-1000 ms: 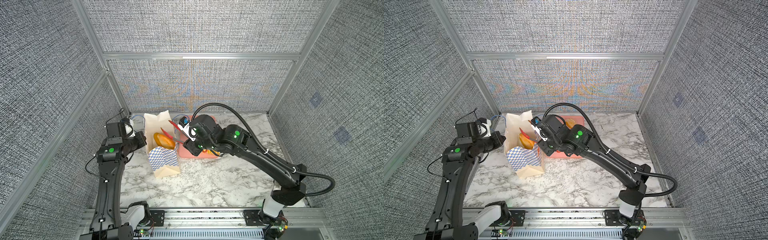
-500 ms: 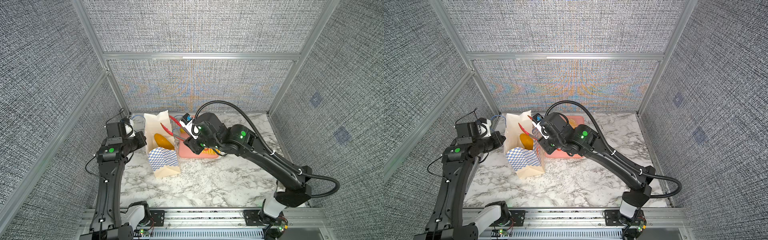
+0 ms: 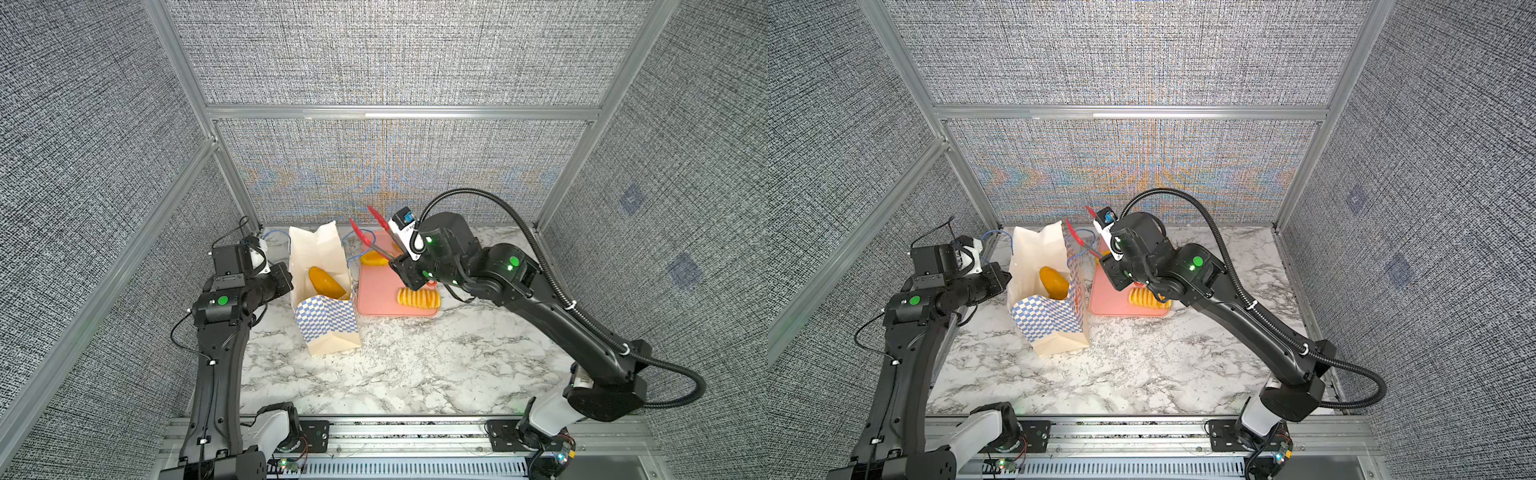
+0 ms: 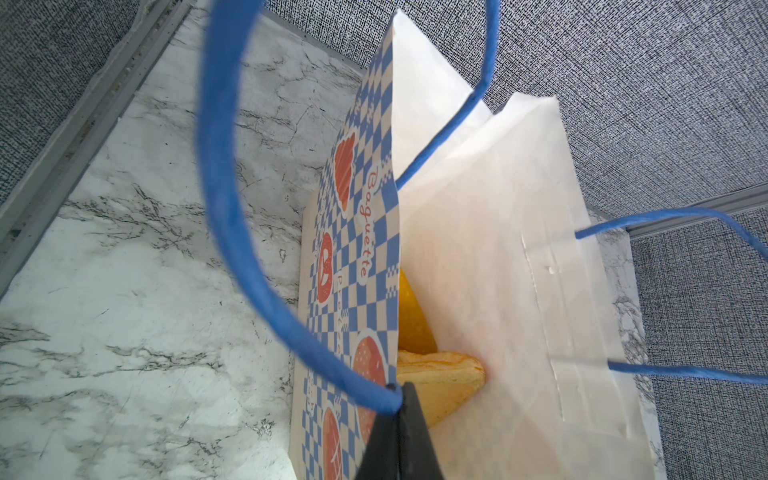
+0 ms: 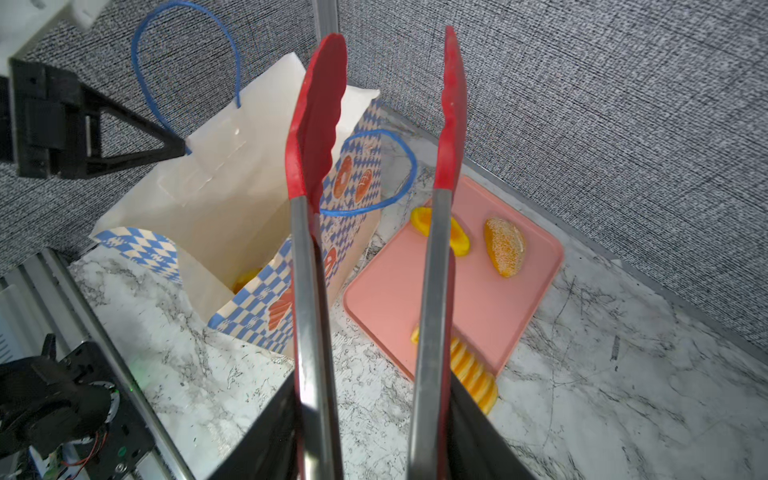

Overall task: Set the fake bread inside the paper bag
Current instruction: 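Move the open tongs back over the pink tray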

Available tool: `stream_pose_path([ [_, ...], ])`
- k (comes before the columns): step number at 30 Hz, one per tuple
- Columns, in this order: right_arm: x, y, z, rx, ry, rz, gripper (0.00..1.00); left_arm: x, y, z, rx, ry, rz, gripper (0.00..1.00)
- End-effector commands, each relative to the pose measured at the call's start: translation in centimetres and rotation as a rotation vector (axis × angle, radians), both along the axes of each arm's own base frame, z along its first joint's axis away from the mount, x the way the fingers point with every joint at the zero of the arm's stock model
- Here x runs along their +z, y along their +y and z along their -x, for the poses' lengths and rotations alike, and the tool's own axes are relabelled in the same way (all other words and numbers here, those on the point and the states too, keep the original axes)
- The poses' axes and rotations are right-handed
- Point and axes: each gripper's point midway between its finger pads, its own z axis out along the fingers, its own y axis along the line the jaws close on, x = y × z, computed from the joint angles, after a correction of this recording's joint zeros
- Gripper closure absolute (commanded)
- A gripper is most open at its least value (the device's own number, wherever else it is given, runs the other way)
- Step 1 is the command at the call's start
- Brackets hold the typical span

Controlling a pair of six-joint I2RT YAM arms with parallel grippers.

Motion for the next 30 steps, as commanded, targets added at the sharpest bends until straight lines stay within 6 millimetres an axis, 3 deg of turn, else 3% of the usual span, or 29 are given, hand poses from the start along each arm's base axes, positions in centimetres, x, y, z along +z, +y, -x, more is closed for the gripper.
stream_pose_path([
  [1, 0.3, -1.4, -1.7, -0.062, 0.015, -0.074, 0.49, 0.5, -0.1, -0.1, -0.011, -0.016, 0.002, 1.00],
  [8, -3.8, -6.0, -5.2, -0.182, 0.146, -0.121, 0.49, 0.6, -0.2, -0.1, -0.013, -0.016, 0.001, 1.00],
  [14, -8.3, -8.6, -7.6, -0.251, 0.246, -0.094, 0.49, 0.4, -0.2, -0.2, -0.014, -0.013, 0.002, 1.00],
  [30, -18.2, -10.5, -10.8, -0.307, 0.424, 0.090, 0.48, 0.2, -0.1, -0.2, -0.013, -0.009, 0.000, 1.00],
])
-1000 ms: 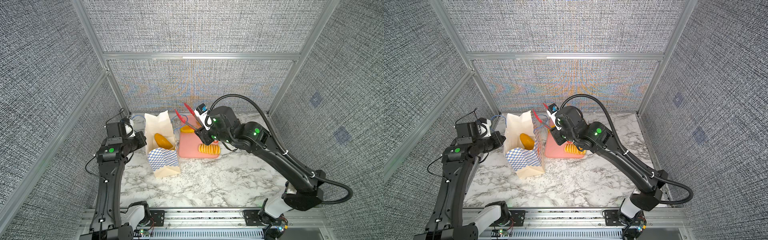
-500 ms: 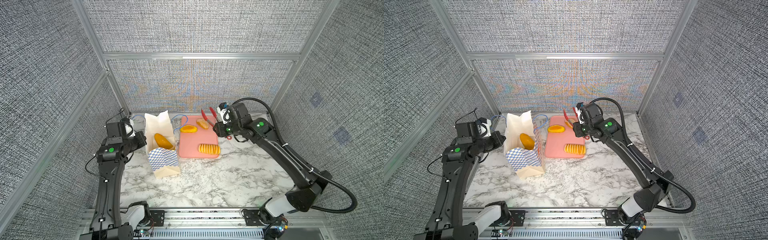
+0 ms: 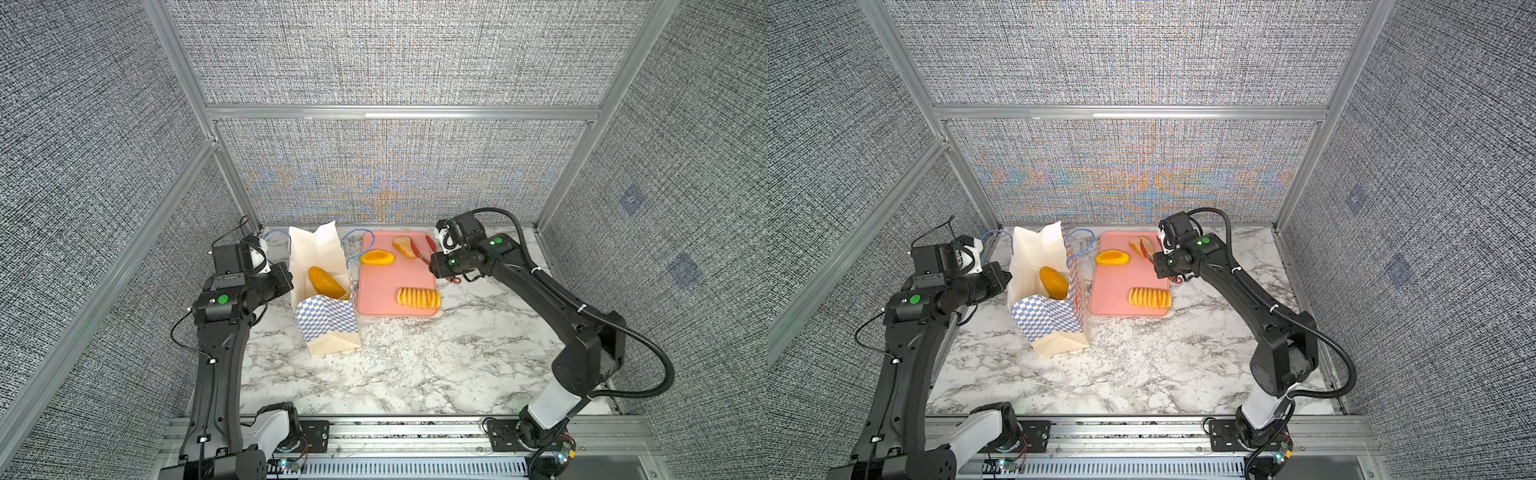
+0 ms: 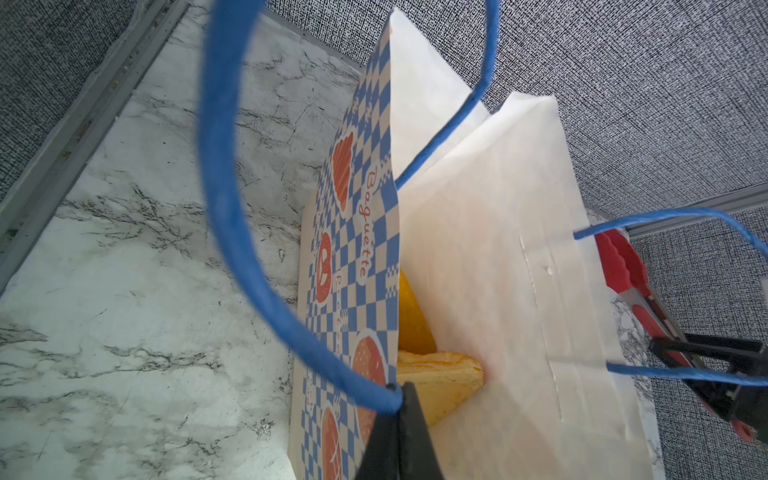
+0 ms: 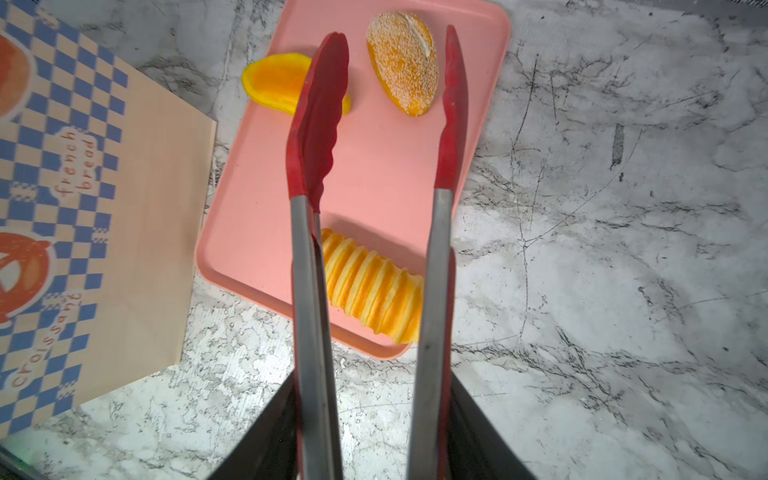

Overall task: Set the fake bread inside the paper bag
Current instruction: 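Move the open tongs back over the pink tray, then lower the open tongs toward the sugared bun on the tray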

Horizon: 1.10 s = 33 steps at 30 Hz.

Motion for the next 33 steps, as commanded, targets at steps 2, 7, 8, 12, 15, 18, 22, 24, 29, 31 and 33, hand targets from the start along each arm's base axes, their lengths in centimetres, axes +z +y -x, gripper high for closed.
stream_pose_path([
  [2, -1.6, 0.1, -0.8, 0.019, 0.029, 0.043, 0.48, 0.2, -0.1, -0.1, -0.013, -0.014, -0.001, 1.00],
  [7, -4.0, 0.3, -1.6, 0.022, 0.085, 0.077, 0.46, 0.1, -0.2, -0.2, -0.015, -0.013, 0.001, 1.00],
  [8, -4.4, 0.3, -1.8, 0.022, 0.093, 0.080, 0.46, 0.1, -0.2, -0.2, -0.015, -0.013, 0.001, 1.00],
  [12, -5.4, 0.4, -2.4, 0.015, 0.113, 0.083, 0.44, 0.0, -0.2, -0.2, -0.014, -0.012, 0.004, 1.00],
  [15, -6.3, 0.4, -2.8, 0.011, 0.128, 0.088, 0.43, -0.1, -0.2, -0.3, -0.015, -0.011, 0.008, 1.00],
  [18, -7.0, 0.4, -3.2, 0.011, 0.144, 0.091, 0.42, -0.1, -0.2, -0.3, -0.017, -0.012, 0.006, 1.00],
  [22, -7.8, 0.7, -3.7, 0.011, 0.156, 0.094, 0.40, -0.2, -0.3, -0.3, -0.018, -0.011, 0.006, 1.00],
  [24, -8.2, 0.8, -4.0, 0.012, 0.162, 0.096, 0.38, -0.2, -0.2, -0.3, -0.018, -0.009, 0.006, 1.00],
  [29, -8.9, 1.0, -4.8, 0.009, 0.172, 0.100, 0.37, -0.3, -0.2, -0.2, -0.019, -0.007, 0.002, 1.00],
  [31, -9.2, 1.1, -5.1, 0.008, 0.177, 0.101, 0.37, -0.3, -0.2, -0.1, -0.019, -0.007, 0.003, 1.00],
  [33, -9.4, 1.3, -5.3, 0.010, 0.179, 0.101, 0.37, -0.4, -0.2, -0.1, -0.019, -0.005, 0.002, 1.00],
])
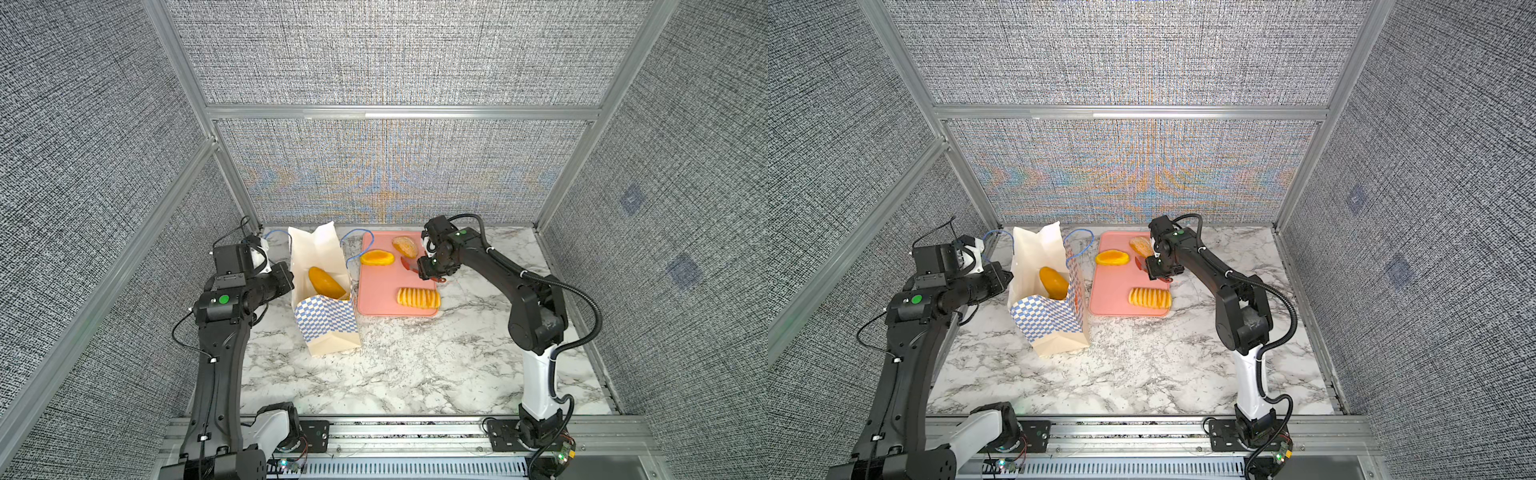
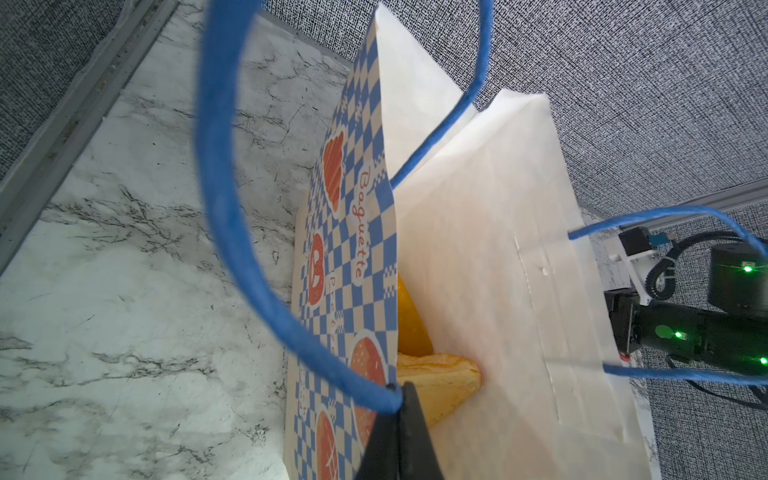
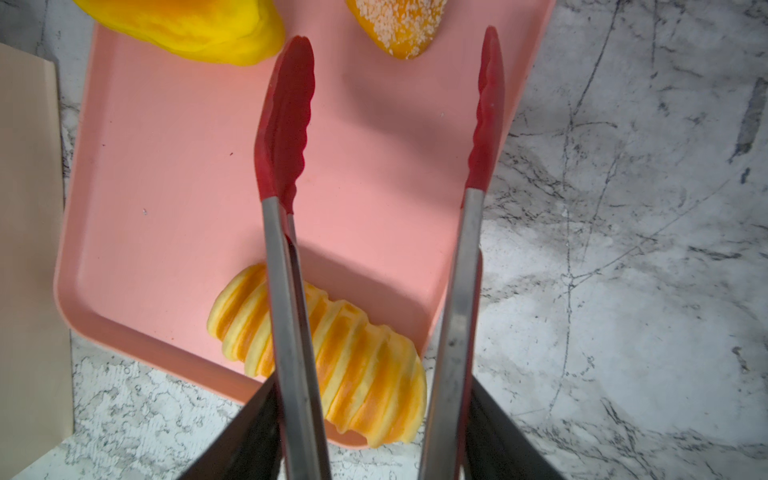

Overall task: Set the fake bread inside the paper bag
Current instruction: 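Lower the open tongs toward the sugared bun on the tray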

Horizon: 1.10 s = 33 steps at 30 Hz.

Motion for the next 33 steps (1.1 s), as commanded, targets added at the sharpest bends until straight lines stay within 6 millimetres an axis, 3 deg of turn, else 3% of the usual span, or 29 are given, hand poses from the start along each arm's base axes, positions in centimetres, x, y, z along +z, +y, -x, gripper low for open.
stream_pose_path([
  [1, 0.1, 0.2, -0.4, 0.004, -0.001, -0.007, 0.37, -0.1, 0.0, 0.0, -0.007, -0.001, -0.007, 1.00],
  [33, -0.8, 2.0, -5.4, 0.022, -0.029, -0.013, 0.37, -1.0, 0.1, -0.4, -0.002, 0.032, -0.002, 1.00],
])
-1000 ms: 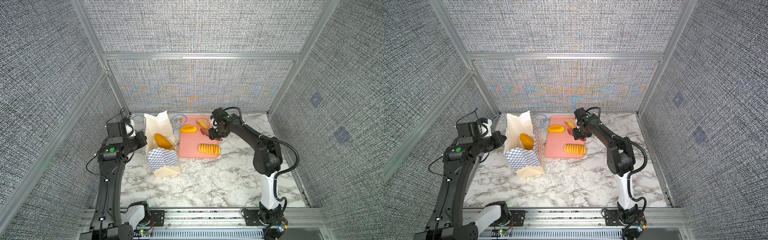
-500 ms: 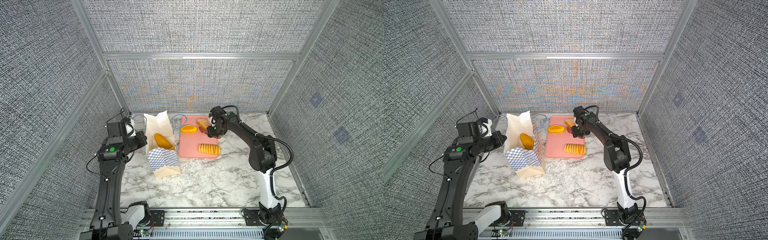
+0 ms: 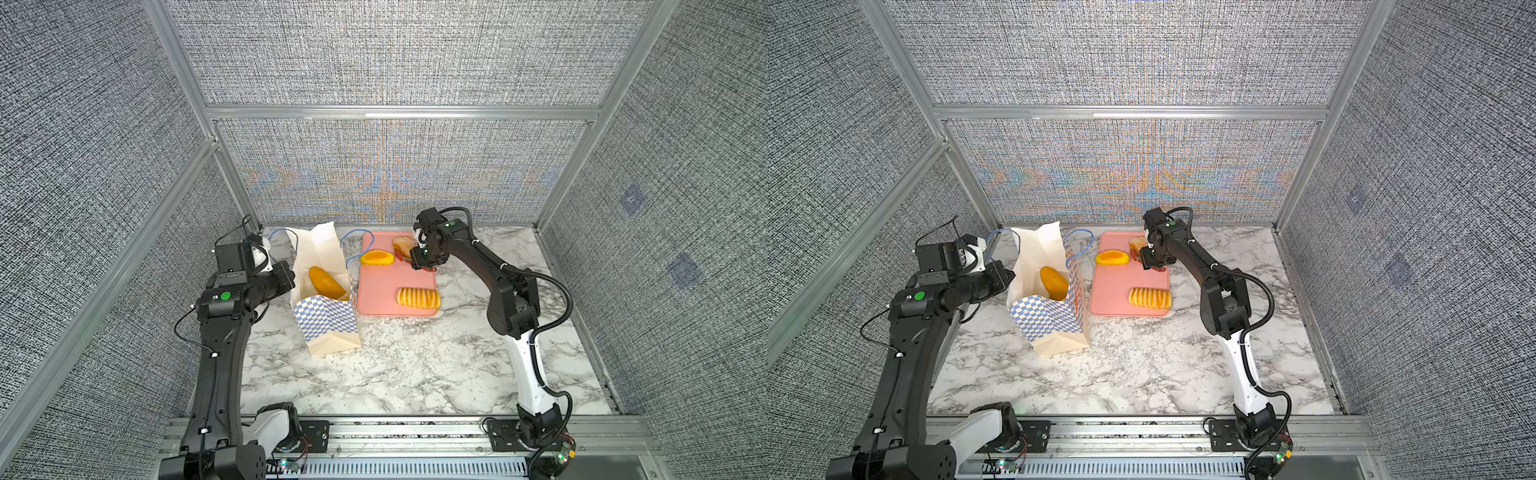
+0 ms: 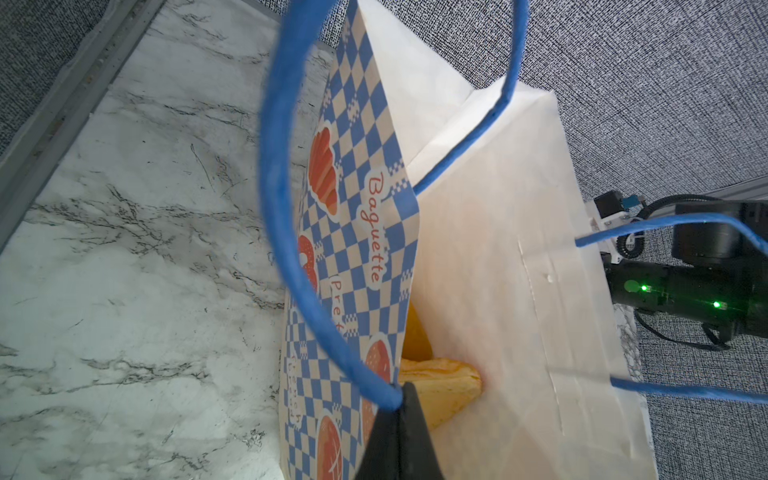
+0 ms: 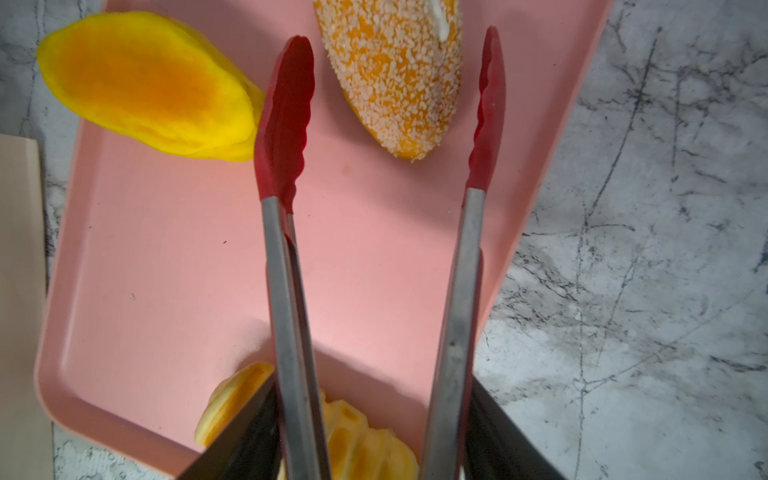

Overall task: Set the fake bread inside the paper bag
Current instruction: 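Lower the open tongs toward the sugared bun on the tray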

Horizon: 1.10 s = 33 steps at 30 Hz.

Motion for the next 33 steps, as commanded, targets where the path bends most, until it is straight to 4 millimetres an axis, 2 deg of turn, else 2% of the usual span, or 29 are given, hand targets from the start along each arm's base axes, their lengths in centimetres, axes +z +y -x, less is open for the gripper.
stream_pose_path([
  [1, 0.4, 0.1, -0.5, 0.008, -0.013, -0.010, 0.37, -0.5, 0.1, 0.2, 0.000, 0.021, -0.006, 1.00],
  [9, 0.3, 0.2, -1.2, 0.007, -0.015, -0.018, 0.38, -0.5, 0.1, 0.2, 0.003, 0.025, -0.007, 1.00],
  [17, 0.5, 0.3, -1.3, 0.008, -0.018, -0.028, 0.45, -0.4, 0.1, 0.3, 0.003, 0.021, -0.008, 1.00],
  [33, 3.1, -0.2, 0.3, -0.008, -0.027, -0.054, 0.52, 0.3, 0.1, 0.4, 0.001, 0.005, -0.011, 1.00],
])
